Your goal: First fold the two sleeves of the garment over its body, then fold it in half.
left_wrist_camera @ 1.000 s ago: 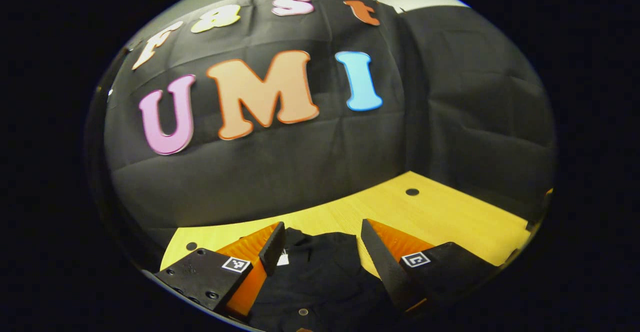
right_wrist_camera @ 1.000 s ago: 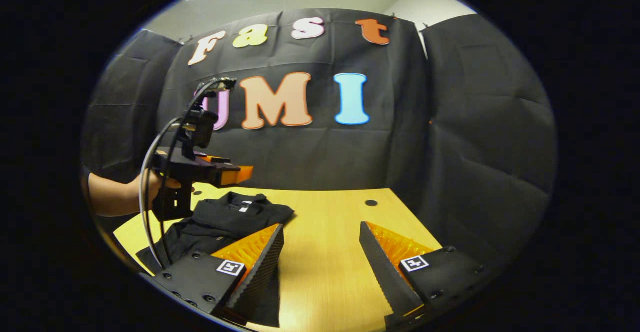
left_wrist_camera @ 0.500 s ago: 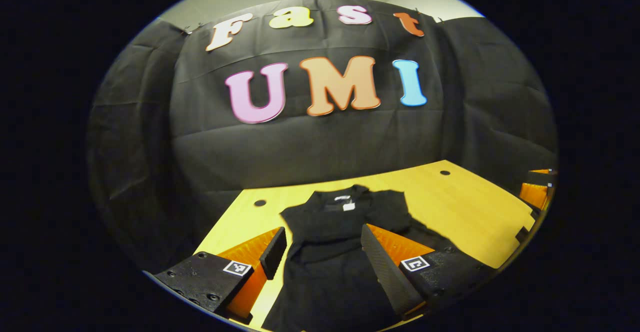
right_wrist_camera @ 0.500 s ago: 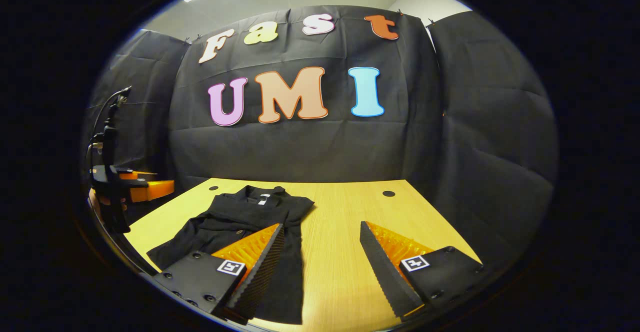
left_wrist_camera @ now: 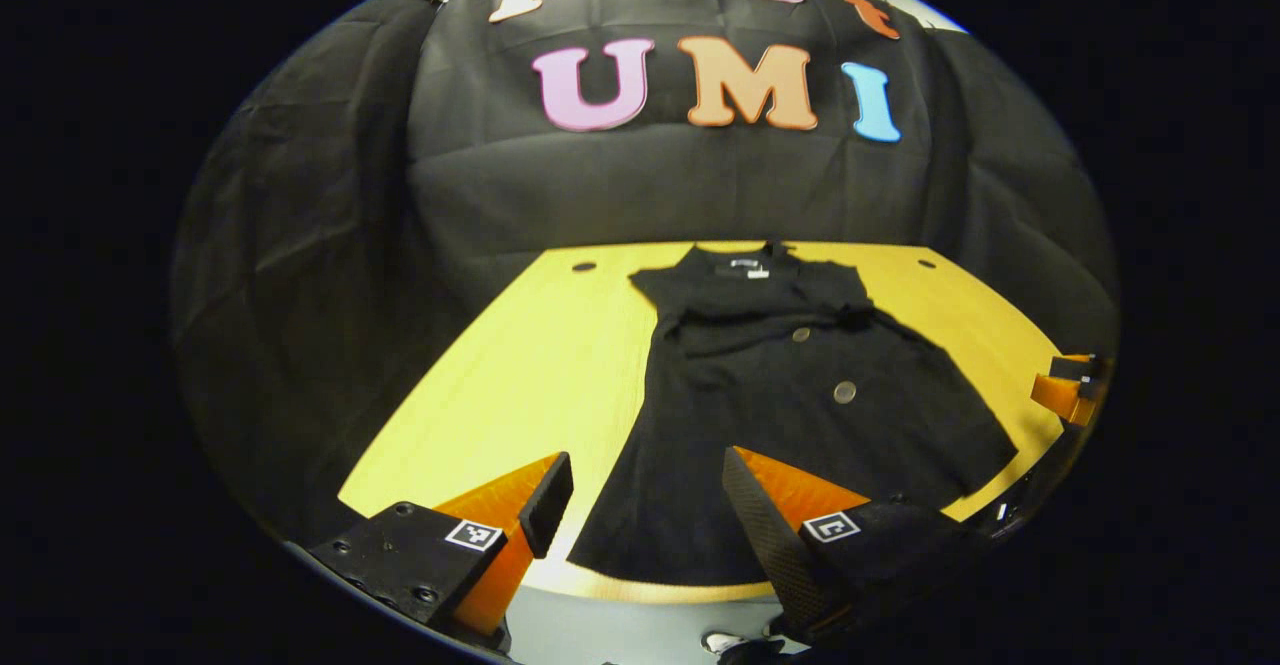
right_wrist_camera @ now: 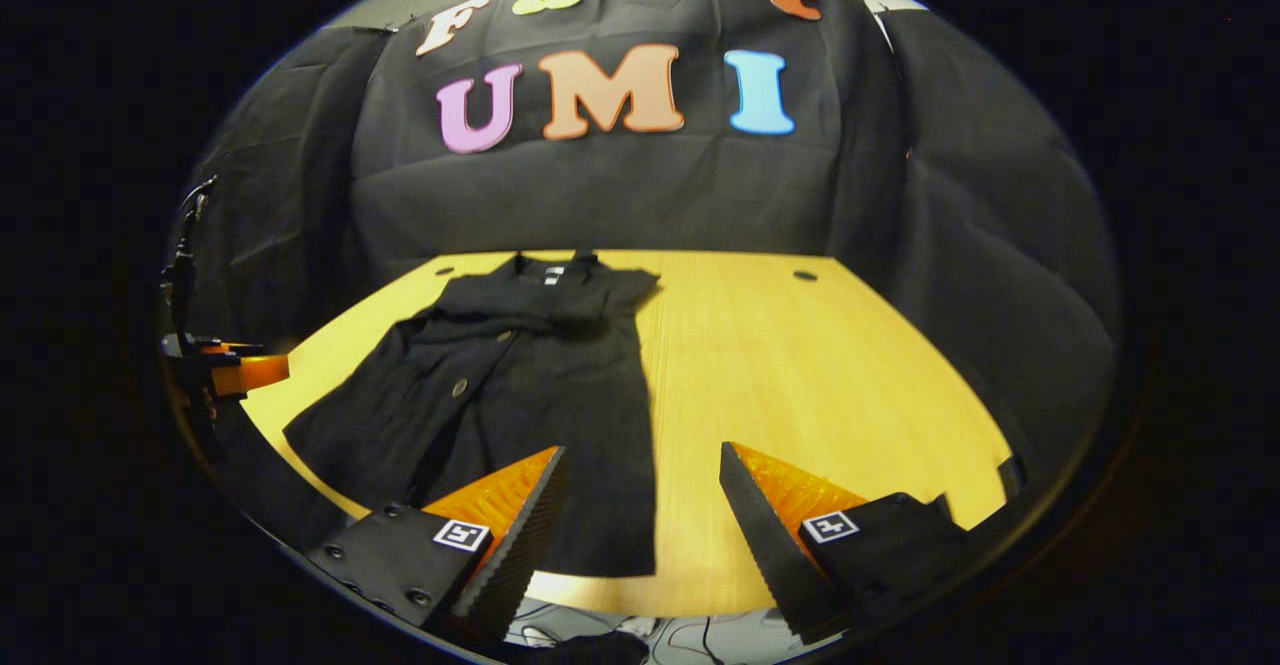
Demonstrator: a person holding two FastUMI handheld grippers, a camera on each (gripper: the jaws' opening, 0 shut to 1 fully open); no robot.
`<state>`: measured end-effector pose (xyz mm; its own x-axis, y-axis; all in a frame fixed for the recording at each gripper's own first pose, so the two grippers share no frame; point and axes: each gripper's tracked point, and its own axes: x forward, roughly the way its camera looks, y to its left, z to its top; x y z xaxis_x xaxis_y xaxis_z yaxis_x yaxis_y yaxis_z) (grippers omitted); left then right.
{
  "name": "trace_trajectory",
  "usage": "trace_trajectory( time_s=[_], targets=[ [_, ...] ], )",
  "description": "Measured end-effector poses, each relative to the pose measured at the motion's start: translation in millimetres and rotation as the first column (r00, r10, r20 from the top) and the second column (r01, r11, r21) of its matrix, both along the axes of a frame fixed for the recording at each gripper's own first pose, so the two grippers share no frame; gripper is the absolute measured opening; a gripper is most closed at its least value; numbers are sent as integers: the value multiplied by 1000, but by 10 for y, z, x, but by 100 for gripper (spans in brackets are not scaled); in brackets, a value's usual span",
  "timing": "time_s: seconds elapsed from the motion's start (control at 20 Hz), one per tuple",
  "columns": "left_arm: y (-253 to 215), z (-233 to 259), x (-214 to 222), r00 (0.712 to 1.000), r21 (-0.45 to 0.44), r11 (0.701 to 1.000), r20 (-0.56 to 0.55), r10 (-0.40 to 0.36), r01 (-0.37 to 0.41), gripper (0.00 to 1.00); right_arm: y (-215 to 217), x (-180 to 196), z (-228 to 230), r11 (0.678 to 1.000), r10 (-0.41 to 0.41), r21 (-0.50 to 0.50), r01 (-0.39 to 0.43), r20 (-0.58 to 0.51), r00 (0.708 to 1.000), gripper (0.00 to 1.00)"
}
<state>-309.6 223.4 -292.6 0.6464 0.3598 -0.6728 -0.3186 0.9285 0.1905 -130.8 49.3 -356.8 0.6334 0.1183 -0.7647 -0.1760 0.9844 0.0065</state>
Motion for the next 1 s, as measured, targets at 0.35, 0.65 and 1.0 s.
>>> trace_trajectory(
  time_s=[0.35,0.65,1.0],
  targets=[
    [-59,-663,-468,986,-102,995,-169,-5,-12,95,32,-231,-567,999,-20,-46,11,-194,981,98],
    [-116,-727,-461,987,-128,991,-153,-52,32,96,121,-258,-564,998,22,-44,-33,-240,971,87],
    [-78,-744,-373,996,-177,984,-83,-18,3,25,420,-341,-575,997,79,21,-76,-232,969,5]
  ],
)
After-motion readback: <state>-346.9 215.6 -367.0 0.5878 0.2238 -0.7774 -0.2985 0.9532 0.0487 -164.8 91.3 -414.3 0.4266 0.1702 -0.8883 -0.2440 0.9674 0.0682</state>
